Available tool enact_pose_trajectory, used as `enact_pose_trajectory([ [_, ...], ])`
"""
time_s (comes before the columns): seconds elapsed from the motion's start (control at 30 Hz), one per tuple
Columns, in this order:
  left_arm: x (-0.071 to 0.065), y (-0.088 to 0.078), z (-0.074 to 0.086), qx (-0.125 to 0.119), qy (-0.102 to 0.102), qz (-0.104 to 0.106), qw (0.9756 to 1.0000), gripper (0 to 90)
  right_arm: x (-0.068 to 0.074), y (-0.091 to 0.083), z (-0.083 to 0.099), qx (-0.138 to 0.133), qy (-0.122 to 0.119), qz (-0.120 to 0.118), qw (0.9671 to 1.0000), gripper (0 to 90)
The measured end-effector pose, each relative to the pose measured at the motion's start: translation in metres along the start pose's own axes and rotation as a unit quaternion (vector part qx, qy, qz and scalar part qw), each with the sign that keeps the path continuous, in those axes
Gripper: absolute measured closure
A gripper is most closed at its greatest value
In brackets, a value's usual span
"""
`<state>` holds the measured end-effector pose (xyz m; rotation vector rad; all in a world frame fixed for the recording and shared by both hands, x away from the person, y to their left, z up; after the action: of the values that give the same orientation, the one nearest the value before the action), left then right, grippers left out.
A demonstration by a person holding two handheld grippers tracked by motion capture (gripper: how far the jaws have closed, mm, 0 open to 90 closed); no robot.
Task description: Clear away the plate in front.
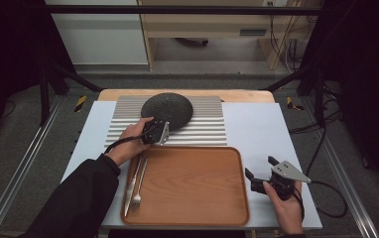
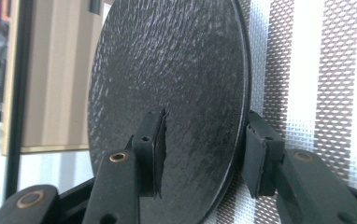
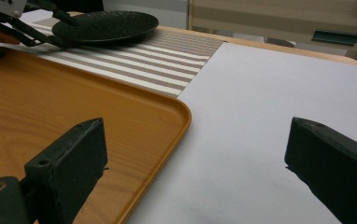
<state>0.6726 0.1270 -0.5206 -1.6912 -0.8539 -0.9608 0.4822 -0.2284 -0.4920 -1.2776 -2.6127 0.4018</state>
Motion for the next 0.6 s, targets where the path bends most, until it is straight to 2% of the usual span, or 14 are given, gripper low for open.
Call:
enact_pose_trajectory([
  [0.13, -0.0035, 0.0002, -0.0018, 0.0, 0.016, -0.004, 0.9999, 60.6, 0.0004, 0.0004, 0.0001, 0.001, 0.001, 0.0, 1.0, 6.0],
  [0.27, -0.0079, -0.0008, -0.002, -0.002, 0.032, 0.008, 0.9994, 75.1, 0.0003, 0.0003, 0.0, 0.0, 0.001, -0.001, 1.0, 6.0],
  [0.6, -0.0085, -0.0011, -0.0025, -0.004, 0.044, 0.003, 0.999, 76.5, 0.0003, 0.0004, -0.0001, 0.0, 0.001, -0.001, 1.0, 6.0],
])
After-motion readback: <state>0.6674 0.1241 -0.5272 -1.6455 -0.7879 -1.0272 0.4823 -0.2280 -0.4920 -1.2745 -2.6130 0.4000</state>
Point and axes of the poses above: each handheld gripper's, and its own axes: y roughly forward along the jaws, z roughly out of its underside, x roughly to its left, the point moved 7 cm from there along y, roughly forward along the jaws, and after that the axes turned 13 degrees about -z, right-handed, at the moved point
